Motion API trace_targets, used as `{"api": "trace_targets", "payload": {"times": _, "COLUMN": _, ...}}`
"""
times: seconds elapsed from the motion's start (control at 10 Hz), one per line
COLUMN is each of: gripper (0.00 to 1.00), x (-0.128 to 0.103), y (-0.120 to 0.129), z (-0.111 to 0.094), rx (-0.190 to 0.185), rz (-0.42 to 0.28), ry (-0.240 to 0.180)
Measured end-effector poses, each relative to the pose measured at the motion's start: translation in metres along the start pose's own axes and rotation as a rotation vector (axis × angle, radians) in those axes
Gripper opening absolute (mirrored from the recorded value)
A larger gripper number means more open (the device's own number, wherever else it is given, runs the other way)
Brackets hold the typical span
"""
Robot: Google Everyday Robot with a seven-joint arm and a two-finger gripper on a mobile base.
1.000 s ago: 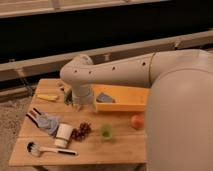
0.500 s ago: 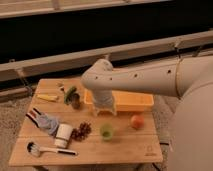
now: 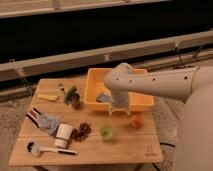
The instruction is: Place apple in metal cup
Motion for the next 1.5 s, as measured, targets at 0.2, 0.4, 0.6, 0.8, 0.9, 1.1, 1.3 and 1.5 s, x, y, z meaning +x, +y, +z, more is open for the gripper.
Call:
{"api": "trace_targets", "payload": {"times": 0.2, "gripper": 0.65, "x": 0.002, "y": -0.024, "z": 0.007, "rx": -0.006, "rz": 0.027, "ry": 0.001}}
{"api": "trace_targets", "payload": {"times": 0.4, "gripper": 0.65, "x": 0.005, "y": -0.052, "z": 0.011, "rx": -0.003, "rz": 0.070, "ry": 0.002}}
{"api": "trace_targets", "payload": {"times": 0.6, "gripper": 0.65, "x": 0.005, "y": -0.069, "z": 0.015, "rx": -0.005, "rz": 0.108, "ry": 0.004}}
{"api": "trace_targets", "payload": {"times": 0.8, "gripper": 0.65, "x": 0.006, "y": -0.082, "z": 0.024, "rx": -0.013, "rz": 0.136, "ry": 0.022}}
{"api": "trace_targets", "payload": {"times": 0.9, "gripper": 0.65, "x": 0.005, "y": -0.082, "z": 0.029, "rx": -0.020, "rz": 0.135, "ry": 0.030}}
{"api": "trace_targets", "payload": {"times": 1.1, "gripper": 0.65, "x": 0.002, "y": -0.085, "z": 0.043, "rx": -0.040, "rz": 0.134, "ry": 0.056}}
{"api": "trace_targets", "payload": {"times": 1.3, "gripper": 0.65, "x": 0.000, "y": -0.086, "z": 0.056, "rx": -0.055, "rz": 0.131, "ry": 0.085}}
{"api": "trace_targets", "payload": {"times": 1.5, "gripper": 0.65, "x": -0.003, "y": -0.089, "z": 0.070, "rx": -0.070, "rz": 0.123, "ry": 0.115}}
